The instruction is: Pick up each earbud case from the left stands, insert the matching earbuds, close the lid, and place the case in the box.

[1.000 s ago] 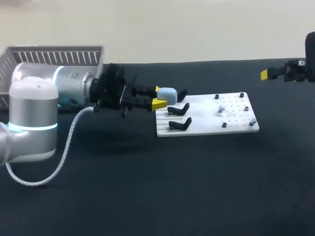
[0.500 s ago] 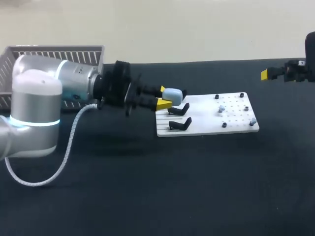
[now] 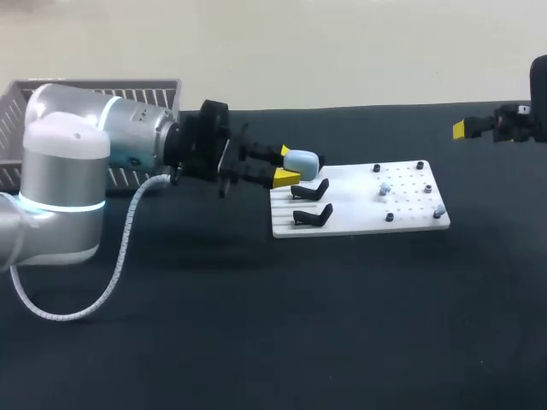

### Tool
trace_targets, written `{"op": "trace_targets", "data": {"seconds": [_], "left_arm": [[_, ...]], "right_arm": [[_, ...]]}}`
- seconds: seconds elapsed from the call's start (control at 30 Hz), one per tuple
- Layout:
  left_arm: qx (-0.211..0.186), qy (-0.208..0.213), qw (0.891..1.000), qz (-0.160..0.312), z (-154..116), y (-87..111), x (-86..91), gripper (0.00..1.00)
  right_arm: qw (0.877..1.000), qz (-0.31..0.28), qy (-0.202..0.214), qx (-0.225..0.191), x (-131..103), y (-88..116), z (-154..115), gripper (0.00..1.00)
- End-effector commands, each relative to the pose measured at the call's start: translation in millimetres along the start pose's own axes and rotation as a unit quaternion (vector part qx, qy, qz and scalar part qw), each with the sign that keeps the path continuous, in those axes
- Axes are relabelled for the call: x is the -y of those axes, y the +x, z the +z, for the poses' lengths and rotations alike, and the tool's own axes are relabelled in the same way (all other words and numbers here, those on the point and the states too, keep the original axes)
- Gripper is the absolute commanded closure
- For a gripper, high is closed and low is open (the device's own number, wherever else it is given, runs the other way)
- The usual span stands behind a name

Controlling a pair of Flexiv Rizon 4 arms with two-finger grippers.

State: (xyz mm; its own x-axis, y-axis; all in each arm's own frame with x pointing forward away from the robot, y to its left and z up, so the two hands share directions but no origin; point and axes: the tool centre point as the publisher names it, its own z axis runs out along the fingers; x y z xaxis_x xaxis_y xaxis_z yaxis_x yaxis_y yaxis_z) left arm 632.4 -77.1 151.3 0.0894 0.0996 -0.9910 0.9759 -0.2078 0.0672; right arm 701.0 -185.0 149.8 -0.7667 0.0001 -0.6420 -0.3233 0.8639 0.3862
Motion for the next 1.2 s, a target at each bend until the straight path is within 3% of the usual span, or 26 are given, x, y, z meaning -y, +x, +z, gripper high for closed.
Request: {"op": "trace_targets", "data": {"seconds": [0.03, 0.23, 0.53, 0.83, 1.2], "left_arm": [[0.001, -0.001, 1.000, 0.001, 0, 0.9, 0.3, 1.00], [0.001, -0.001, 1.000, 0.001, 0, 0.9, 0.3, 1.00], [0.001, -0.001, 1.000, 0.001, 0, 0.9, 0.3, 1.00], [0.001, -0.001, 1.000, 0.001, 0, 0.9, 0.3, 1.00], [0.001, -0.001, 1.000, 0.001, 0, 0.9, 0.3, 1.00]], "right_arm": [[1.000, -0.008, -0.009, -0.004, -3, 0, -4, 0.00], [0.999, -0.045, -0.029, -0.011, -35, 26, -22, 0.00], [0.993, -0.120, 0.013, 0.002, -106, 67, -40, 0.00], [0.983, -0.180, 0.023, -0.021, -173, 85, -19, 0.00], [0.983, -0.178, 0.025, -0.023, -212, 85, -7, 0.00]]}}
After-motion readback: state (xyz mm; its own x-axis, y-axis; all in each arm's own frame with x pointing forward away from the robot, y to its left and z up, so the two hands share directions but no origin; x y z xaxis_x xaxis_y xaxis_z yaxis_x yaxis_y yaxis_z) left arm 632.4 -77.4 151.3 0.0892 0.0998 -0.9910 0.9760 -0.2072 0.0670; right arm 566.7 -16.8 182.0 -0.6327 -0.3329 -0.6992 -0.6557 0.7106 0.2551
